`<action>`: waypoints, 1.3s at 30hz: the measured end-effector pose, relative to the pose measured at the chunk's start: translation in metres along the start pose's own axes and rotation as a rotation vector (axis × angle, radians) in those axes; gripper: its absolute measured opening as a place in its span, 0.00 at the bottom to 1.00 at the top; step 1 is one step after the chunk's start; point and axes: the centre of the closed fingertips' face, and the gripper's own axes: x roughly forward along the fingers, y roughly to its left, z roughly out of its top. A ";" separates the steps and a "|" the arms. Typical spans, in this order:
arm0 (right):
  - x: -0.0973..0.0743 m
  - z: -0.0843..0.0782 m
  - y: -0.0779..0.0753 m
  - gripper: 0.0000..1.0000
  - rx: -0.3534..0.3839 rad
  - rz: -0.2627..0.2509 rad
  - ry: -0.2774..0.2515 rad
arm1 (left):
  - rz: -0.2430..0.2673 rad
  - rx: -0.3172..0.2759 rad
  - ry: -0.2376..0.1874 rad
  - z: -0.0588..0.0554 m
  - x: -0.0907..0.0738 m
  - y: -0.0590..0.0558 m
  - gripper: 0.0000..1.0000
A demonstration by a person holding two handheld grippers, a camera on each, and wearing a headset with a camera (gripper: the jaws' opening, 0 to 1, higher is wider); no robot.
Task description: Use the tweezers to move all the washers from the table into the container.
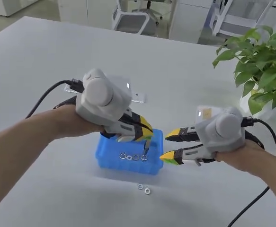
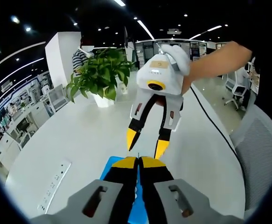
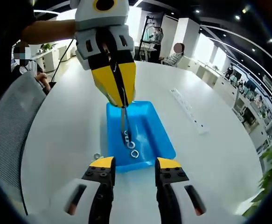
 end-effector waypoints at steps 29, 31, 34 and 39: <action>-0.024 -0.019 0.032 0.65 0.171 -0.124 -0.049 | -0.063 -0.005 0.000 0.006 -0.013 -0.032 0.05; -0.024 -0.019 0.032 0.67 0.179 -0.132 -0.054 | -0.069 -0.005 0.004 0.004 -0.012 -0.036 0.05; -0.024 -0.019 0.034 0.68 0.185 -0.132 -0.055 | -0.077 -0.006 0.009 0.001 -0.011 -0.039 0.05; -0.023 -0.021 0.036 0.69 0.188 -0.129 -0.051 | -0.084 -0.006 0.014 -0.002 -0.010 -0.044 0.05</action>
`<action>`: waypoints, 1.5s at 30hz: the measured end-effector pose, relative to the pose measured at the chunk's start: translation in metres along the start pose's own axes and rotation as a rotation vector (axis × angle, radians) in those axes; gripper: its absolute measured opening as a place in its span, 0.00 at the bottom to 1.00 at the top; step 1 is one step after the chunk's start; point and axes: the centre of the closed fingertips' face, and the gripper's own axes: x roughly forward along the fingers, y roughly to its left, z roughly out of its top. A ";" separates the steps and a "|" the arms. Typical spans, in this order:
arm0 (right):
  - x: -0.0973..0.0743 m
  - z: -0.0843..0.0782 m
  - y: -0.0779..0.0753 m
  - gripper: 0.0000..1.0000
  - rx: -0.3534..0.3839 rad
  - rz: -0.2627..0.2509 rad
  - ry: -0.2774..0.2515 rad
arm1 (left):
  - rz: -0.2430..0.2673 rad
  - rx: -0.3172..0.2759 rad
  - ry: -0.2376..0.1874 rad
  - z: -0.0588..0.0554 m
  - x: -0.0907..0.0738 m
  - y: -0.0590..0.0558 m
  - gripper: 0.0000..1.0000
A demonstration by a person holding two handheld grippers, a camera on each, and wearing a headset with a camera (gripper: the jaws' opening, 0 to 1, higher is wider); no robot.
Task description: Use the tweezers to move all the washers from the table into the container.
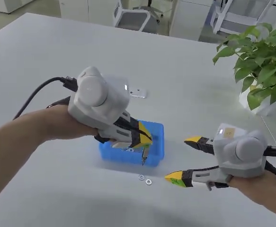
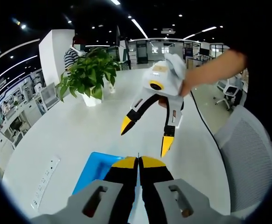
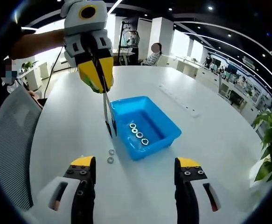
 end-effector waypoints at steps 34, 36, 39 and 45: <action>0.002 -0.014 0.008 0.69 0.009 0.011 0.021 | -0.057 -0.012 0.018 -0.023 0.022 -0.013 0.05; 0.003 -0.015 0.009 0.69 0.010 0.013 0.023 | -0.060 -0.014 0.021 -0.024 0.023 -0.013 0.05; 0.004 -0.016 0.010 0.69 0.012 0.015 0.025 | -0.063 -0.014 0.025 -0.027 0.025 -0.014 0.05; 0.005 -0.016 0.012 0.69 0.007 0.021 0.030 | -0.065 -0.017 0.026 -0.032 0.028 -0.013 0.05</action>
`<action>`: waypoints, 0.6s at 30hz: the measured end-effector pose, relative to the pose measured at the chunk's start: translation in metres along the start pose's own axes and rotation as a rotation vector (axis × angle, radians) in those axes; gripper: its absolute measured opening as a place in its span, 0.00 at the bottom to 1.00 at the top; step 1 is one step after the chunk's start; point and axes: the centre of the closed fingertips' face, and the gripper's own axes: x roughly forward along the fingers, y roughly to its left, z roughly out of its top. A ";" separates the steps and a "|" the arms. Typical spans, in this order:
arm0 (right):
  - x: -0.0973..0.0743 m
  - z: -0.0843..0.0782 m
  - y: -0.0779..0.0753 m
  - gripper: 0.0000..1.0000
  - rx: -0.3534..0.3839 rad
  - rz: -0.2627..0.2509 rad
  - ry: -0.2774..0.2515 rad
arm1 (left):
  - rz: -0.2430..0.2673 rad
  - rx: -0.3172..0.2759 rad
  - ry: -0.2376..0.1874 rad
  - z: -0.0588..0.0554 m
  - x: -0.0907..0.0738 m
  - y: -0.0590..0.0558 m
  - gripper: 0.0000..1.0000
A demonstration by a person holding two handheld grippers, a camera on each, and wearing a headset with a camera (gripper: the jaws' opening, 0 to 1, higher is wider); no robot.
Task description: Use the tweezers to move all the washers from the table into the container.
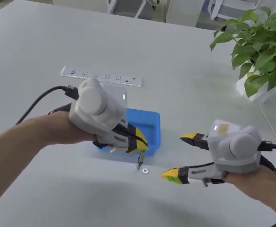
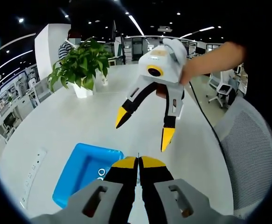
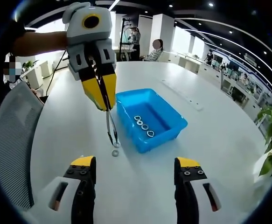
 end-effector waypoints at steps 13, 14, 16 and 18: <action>0.003 0.006 0.004 0.65 -0.030 0.011 -0.012 | -0.003 -0.013 -0.011 -0.002 0.000 0.002 0.05; 0.004 0.008 0.005 0.64 -0.034 0.016 -0.018 | -0.003 -0.011 -0.011 -0.002 0.000 0.002 0.05; 0.006 0.011 0.008 0.59 -0.052 0.034 -0.027 | -0.005 -0.010 -0.011 -0.001 0.000 0.001 0.05; 0.009 0.014 0.012 0.55 -0.065 0.054 -0.036 | -0.008 -0.009 -0.012 -0.001 -0.001 0.000 0.05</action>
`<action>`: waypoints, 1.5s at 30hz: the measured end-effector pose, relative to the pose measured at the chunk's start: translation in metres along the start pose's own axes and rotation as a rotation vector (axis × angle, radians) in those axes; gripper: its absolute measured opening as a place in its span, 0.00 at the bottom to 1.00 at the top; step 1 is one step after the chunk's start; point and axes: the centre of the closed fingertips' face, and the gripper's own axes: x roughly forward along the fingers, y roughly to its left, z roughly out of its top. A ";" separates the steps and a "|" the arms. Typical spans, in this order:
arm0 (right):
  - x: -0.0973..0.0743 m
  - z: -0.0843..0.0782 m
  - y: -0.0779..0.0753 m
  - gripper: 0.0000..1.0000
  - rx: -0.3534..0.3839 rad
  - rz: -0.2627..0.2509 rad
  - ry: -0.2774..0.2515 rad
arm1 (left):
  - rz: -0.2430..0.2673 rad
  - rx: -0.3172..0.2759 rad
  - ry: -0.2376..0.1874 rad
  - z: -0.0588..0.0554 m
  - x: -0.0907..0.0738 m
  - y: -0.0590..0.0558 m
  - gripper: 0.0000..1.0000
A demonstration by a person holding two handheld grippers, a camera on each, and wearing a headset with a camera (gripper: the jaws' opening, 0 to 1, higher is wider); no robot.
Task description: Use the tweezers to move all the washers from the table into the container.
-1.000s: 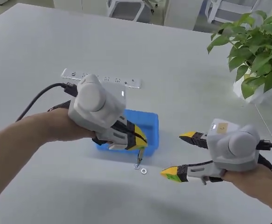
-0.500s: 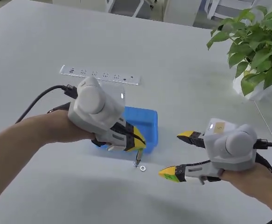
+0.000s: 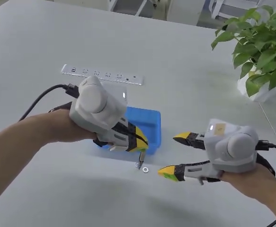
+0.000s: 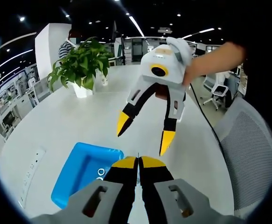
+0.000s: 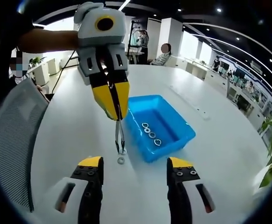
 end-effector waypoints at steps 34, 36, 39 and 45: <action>0.055 0.008 0.031 0.12 -0.216 0.267 0.065 | -0.026 -0.002 0.006 -0.001 0.001 -0.001 0.05; 0.055 0.007 0.032 0.12 -0.221 0.273 0.069 | -0.028 -0.002 0.006 -0.001 0.001 0.000 0.05; 0.056 0.007 0.032 0.11 -0.232 0.278 0.073 | -0.029 -0.002 0.007 -0.002 0.002 0.001 0.05; 0.056 0.006 0.032 0.10 -0.231 0.289 0.077 | -0.028 0.000 0.010 -0.003 0.002 0.003 0.05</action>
